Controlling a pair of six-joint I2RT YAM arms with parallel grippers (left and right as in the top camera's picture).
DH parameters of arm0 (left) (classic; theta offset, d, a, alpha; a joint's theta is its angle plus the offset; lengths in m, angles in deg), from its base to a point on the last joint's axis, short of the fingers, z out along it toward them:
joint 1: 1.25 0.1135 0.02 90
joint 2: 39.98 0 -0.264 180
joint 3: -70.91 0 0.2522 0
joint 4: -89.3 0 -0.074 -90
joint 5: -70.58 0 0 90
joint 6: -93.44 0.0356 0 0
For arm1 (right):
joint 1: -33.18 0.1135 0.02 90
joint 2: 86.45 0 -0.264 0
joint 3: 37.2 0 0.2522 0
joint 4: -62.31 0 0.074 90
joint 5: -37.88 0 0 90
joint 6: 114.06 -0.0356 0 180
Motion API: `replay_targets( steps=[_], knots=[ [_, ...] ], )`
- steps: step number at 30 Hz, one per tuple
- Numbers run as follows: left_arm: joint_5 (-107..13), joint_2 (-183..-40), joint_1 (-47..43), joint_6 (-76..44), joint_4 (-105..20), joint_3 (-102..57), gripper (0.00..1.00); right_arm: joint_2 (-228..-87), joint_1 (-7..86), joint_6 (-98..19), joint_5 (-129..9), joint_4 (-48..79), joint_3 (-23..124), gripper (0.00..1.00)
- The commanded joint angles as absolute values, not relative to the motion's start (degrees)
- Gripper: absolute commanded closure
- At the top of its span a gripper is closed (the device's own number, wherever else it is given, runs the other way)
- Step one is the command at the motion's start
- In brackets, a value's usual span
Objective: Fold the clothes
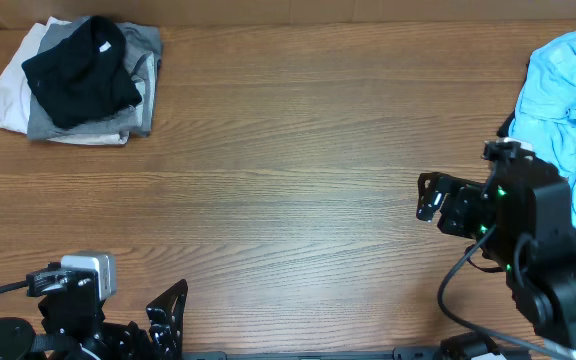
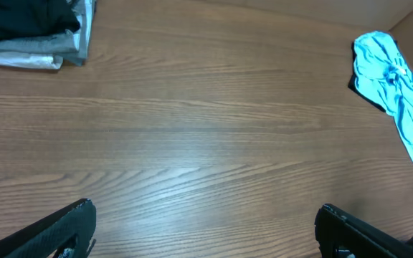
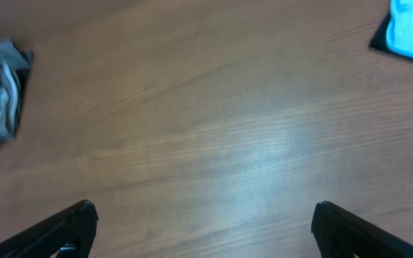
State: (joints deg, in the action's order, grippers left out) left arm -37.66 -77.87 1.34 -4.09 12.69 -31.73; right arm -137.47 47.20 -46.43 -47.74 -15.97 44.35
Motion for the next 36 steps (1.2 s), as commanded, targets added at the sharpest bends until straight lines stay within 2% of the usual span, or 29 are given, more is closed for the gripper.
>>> replay_targets(
  steps=[1,5,12,20,26,36],
  knots=[
    [-37.2,-77.8,1.0,-3.4,12.8,-31.5,0.0,-130.5,43.4,-43.0,-50.9,-10.8,36.8,0.0],
    [-37.2,-77.8,1.0,-3.4,12.8,-31.5,0.0,-120.4,38.5,-38.8,-57.9,-0.6,24.5,0.0],
    [-37.2,-77.8,1.0,-3.4,12.8,-31.5,0.0,-104.5,31.1,-38.6,-65.2,14.0,5.1,0.0],
    [-37.2,-77.8,1.0,-3.4,12.8,-31.5,0.0,-94.0,29.1,-33.8,-69.2,27.8,-11.8,0.0],
    [-37.2,-77.8,1.0,-3.4,12.8,-31.5,0.0,-90.5,29.1,-34.7,-69.3,42.5,-18.3,0.0],
    [-37.2,-77.8,1.0,-3.4,12.8,-31.5,0.0,-86.6,28.9,-34.3,-62.1,44.3,-19.5,0.0]
  ],
)
